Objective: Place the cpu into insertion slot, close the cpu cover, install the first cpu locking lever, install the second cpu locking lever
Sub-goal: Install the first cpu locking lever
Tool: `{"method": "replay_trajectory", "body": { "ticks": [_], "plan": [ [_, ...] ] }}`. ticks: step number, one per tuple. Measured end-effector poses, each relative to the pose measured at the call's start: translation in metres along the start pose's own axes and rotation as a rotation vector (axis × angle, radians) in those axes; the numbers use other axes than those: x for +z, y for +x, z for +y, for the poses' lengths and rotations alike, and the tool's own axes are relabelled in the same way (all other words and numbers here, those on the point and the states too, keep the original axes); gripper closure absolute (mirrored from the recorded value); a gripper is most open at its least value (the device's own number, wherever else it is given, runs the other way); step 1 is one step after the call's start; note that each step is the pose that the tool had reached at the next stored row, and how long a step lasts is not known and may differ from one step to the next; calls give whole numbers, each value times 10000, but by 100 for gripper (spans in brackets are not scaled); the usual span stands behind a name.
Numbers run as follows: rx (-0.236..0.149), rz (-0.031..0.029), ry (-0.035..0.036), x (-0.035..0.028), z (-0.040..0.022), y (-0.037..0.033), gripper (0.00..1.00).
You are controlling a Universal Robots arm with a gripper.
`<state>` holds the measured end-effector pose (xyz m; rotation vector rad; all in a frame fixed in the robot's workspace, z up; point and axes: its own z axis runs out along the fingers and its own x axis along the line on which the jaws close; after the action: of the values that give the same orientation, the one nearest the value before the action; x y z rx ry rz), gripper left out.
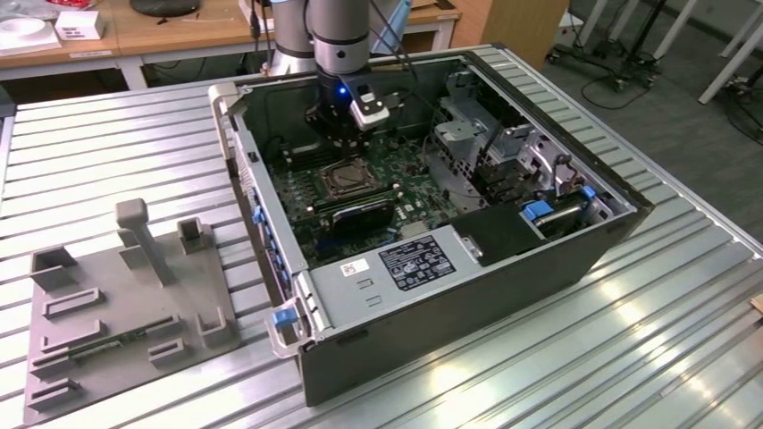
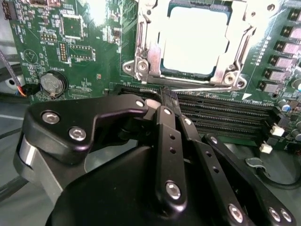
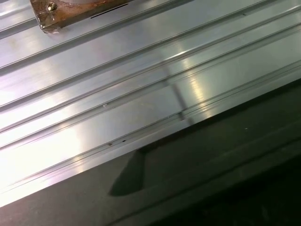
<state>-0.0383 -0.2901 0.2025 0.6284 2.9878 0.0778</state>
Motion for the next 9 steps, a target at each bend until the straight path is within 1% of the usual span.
{"method": "replay_trajectory", "body": {
  "ticks": [3,9],
  "plan": [
    [9,5,-5,0,16,8,89],
    [12,5,-3,-1,12,8,89]
  ]
}}
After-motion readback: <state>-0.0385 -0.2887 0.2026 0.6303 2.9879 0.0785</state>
